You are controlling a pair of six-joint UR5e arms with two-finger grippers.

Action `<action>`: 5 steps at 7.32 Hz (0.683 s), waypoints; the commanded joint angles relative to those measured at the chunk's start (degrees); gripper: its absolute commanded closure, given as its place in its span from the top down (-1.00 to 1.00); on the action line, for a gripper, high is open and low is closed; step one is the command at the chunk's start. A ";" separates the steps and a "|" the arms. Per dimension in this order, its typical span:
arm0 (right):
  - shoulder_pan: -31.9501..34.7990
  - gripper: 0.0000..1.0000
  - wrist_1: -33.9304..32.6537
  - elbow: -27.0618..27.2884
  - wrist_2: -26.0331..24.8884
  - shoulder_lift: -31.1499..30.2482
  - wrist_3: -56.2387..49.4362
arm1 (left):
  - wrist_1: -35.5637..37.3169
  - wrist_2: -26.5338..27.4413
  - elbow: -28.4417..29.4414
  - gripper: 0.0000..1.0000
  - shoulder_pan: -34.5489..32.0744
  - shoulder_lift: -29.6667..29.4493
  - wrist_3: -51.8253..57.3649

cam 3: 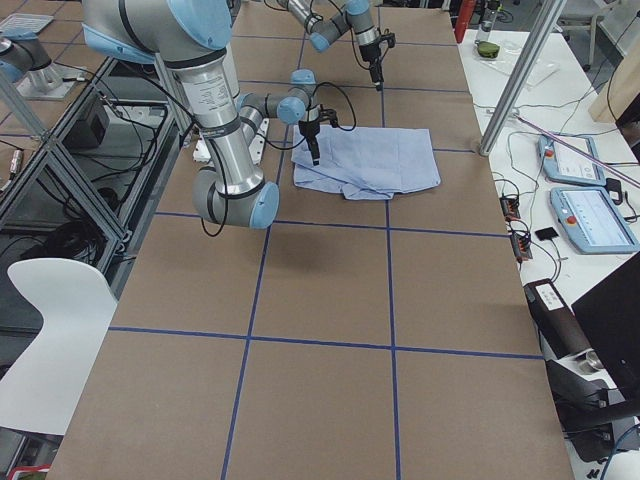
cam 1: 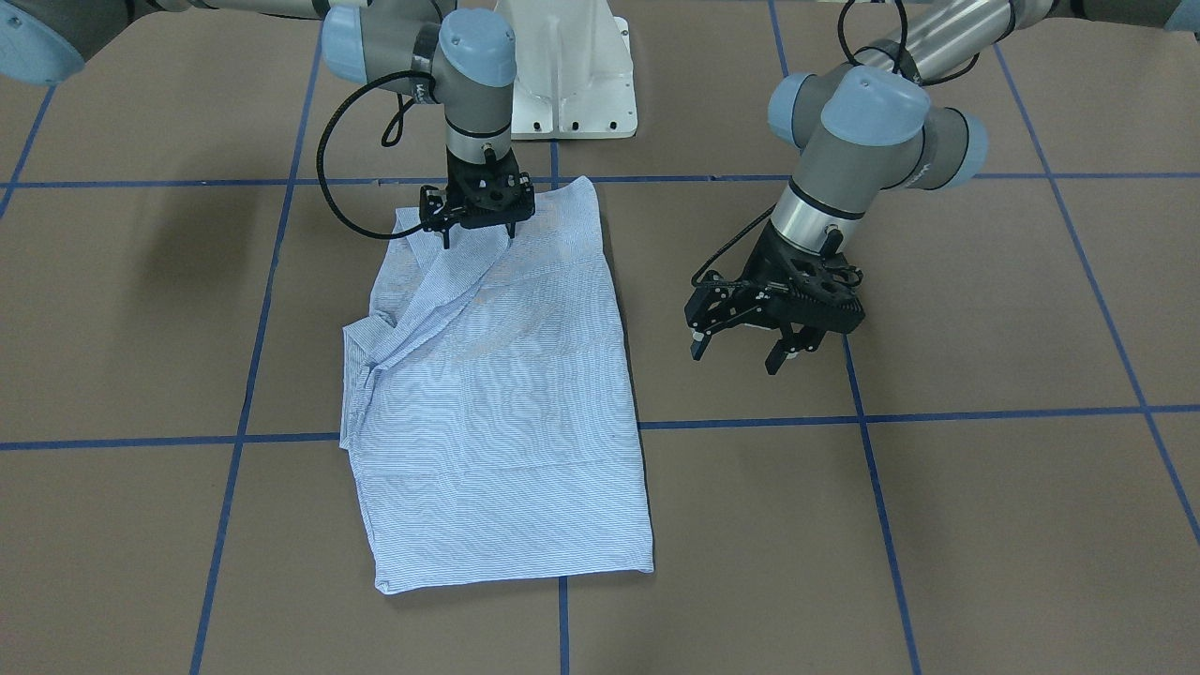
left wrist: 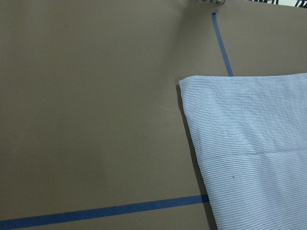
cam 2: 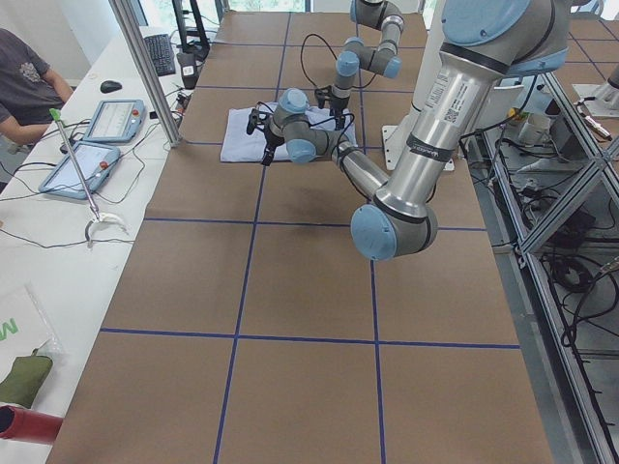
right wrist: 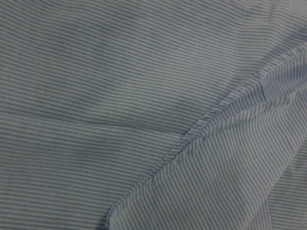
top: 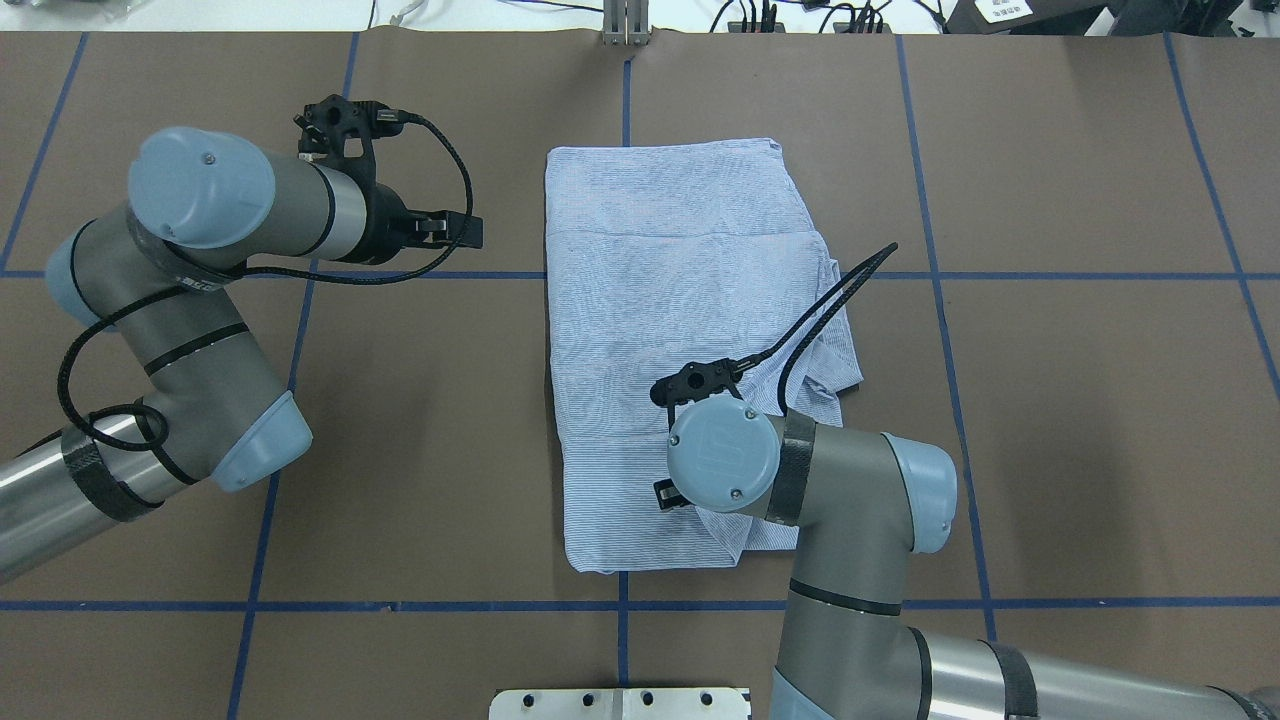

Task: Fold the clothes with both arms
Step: 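Hold the right gripper on the shirt's half nearest the robot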

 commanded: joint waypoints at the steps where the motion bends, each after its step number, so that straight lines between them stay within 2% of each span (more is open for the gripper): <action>1: 0.22 1.00 -0.35 0.03 0.07 -0.05 -0.01 | 0.00 0.01 0.00 1.00 0.14 0.01 -0.73; 5: 1.18 1.00 -0.52 1.25 0.25 -0.93 -0.10 | 0.00 -0.08 0.00 1.00 0.14 -0.07 -1.00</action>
